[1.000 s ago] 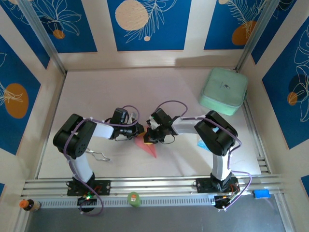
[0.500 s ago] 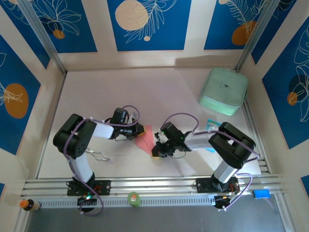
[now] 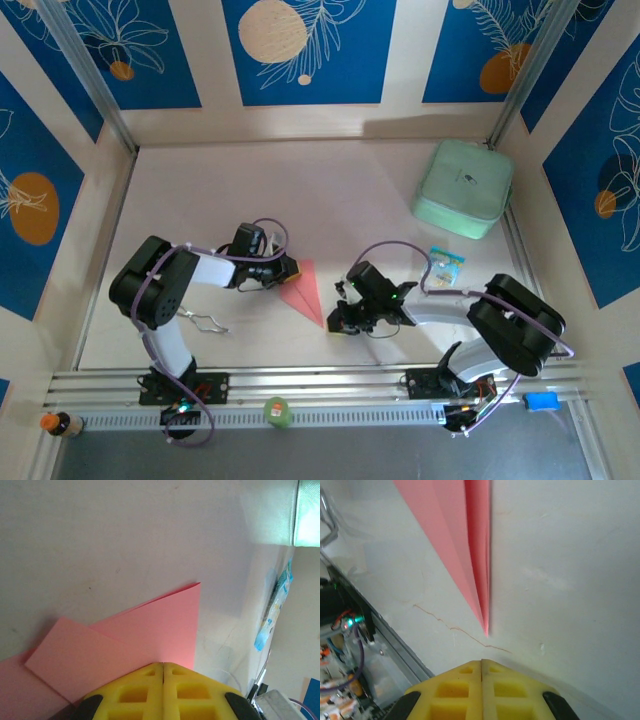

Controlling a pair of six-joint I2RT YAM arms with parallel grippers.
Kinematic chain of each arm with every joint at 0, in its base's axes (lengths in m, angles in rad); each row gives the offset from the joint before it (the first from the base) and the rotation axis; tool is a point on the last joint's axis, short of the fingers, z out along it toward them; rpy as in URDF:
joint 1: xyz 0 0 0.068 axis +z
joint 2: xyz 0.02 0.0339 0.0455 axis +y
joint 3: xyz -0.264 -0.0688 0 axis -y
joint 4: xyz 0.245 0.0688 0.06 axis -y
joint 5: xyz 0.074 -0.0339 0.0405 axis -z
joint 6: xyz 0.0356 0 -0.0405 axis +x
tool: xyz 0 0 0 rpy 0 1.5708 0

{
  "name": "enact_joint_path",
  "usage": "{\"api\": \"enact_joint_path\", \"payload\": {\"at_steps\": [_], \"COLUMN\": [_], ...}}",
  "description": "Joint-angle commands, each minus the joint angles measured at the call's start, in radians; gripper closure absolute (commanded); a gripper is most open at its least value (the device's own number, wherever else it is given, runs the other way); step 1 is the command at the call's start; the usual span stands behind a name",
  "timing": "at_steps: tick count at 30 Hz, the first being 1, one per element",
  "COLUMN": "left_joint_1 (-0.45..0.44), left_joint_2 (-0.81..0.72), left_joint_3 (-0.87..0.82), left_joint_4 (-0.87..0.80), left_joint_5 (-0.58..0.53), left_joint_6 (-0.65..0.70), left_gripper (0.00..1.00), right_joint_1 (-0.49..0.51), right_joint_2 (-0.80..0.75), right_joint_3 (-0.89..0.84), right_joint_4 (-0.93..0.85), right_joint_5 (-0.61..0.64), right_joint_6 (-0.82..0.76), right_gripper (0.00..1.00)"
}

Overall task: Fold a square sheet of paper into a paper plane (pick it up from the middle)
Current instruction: Fourth fold the wing at the center of the table, then turn over the paper at the center of the table.

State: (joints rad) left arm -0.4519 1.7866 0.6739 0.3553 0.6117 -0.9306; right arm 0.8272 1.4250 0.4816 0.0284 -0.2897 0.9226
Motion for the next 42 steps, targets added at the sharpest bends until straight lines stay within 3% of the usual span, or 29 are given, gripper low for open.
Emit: {"api": "enact_joint_path", "payload": {"at_steps": [1, 3, 7, 28, 42], "left_joint_1": [0.012, 0.012, 0.012, 0.012, 0.012], "left_joint_2": [0.002, -0.001, -0.01, -0.016, -0.021], "left_joint_3": [-0.034, -0.032, -0.034, -0.04, -0.034], "left_joint_4": [-0.102, -0.112, -0.116, -0.109, -0.11], "left_joint_5": [-0.076, -0.078, -0.08, -0.084, -0.082], "left_joint_6": [0.013, 0.012, 0.008, -0.014, -0.019], "left_gripper": [0.98, 0.98, 0.98, 0.98, 0.98], "right_joint_1": [-0.024, -0.028, -0.022, 0.029, 0.018], "right_joint_2": [-0.018, -0.017, -0.005, 0.153, 0.114], "right_joint_3": [0.021, 0.009, 0.028, 0.121, 0.096], "right_joint_4": [-0.043, 0.021, 0.028, 0.003, 0.084], "right_joint_5": [0.015, -0.012, -0.025, -0.014, 0.038], "right_joint_6": [0.103, 0.156, 0.196, 0.18, 0.201], "right_gripper": [0.83, 0.74, 0.69, 0.73, 0.73]}}
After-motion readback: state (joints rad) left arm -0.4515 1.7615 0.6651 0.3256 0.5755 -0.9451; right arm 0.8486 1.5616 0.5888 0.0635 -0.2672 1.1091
